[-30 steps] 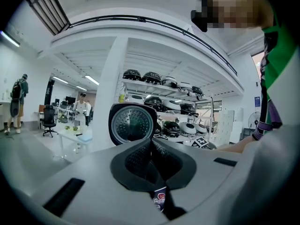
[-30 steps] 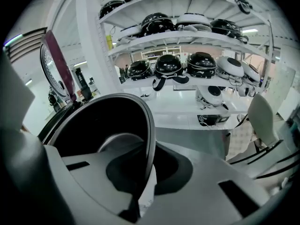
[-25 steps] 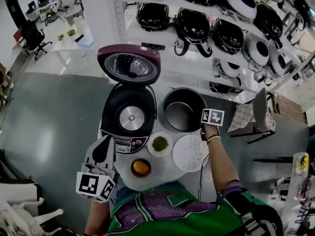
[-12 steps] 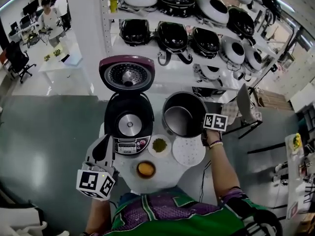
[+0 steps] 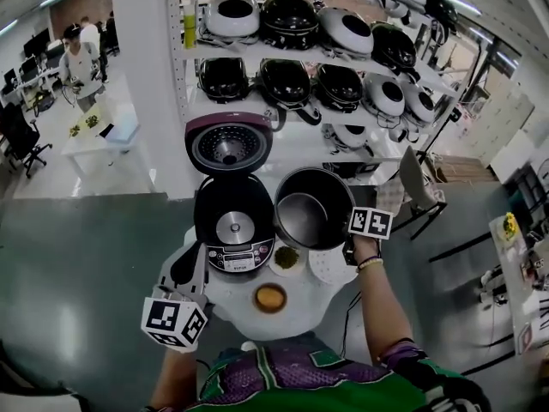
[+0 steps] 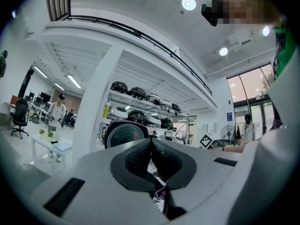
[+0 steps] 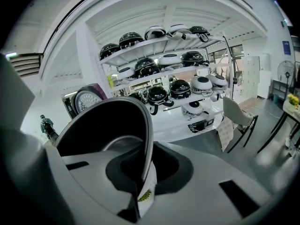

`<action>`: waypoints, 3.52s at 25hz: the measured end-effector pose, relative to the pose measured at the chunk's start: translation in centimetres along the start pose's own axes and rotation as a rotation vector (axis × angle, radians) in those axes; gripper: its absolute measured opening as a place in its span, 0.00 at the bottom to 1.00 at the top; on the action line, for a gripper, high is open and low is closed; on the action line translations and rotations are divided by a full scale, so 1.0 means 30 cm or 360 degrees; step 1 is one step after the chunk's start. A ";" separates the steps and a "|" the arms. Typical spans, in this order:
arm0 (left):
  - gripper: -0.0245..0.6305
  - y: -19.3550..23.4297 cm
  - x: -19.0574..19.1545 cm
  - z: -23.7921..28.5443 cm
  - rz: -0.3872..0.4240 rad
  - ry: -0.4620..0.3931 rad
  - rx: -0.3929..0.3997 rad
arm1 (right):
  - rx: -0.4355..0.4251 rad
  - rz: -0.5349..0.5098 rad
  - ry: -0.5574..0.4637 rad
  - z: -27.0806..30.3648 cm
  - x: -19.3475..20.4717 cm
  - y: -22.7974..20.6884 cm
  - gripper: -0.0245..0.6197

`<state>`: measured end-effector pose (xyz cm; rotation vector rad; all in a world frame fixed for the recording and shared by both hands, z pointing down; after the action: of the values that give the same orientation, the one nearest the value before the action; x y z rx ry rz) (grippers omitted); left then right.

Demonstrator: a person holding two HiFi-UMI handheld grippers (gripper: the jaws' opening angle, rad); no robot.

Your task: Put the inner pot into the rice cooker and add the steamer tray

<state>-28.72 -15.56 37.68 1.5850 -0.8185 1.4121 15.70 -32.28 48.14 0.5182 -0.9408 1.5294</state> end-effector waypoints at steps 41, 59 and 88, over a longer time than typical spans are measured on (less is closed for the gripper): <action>0.07 0.222 0.065 -0.206 -0.0165 0.0063 -0.0522 | -0.0464 -0.0367 0.0293 0.546 -0.015 0.641 0.08; 0.07 0.249 0.081 -0.196 -0.0187 0.0143 -0.0588 | -0.0305 -0.0516 0.0355 0.683 0.096 0.648 0.11; 0.07 0.133 0.063 -0.237 -0.0120 0.0056 -0.0287 | -0.0293 -0.0347 0.0115 0.291 0.144 0.495 0.16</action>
<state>-35.09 -10.79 40.28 1.4348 -0.8323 1.2720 -1.07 -36.12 52.50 0.4161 -0.9274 1.2444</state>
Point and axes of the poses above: the fingertips, and each gripper's own axes: z forward along the fingers, y to its left, x out of its underside, the point moved 9 cm from there along -z, backward along the fingers, and after that the axes turned 1 degree about -x, right-handed, at the moved point
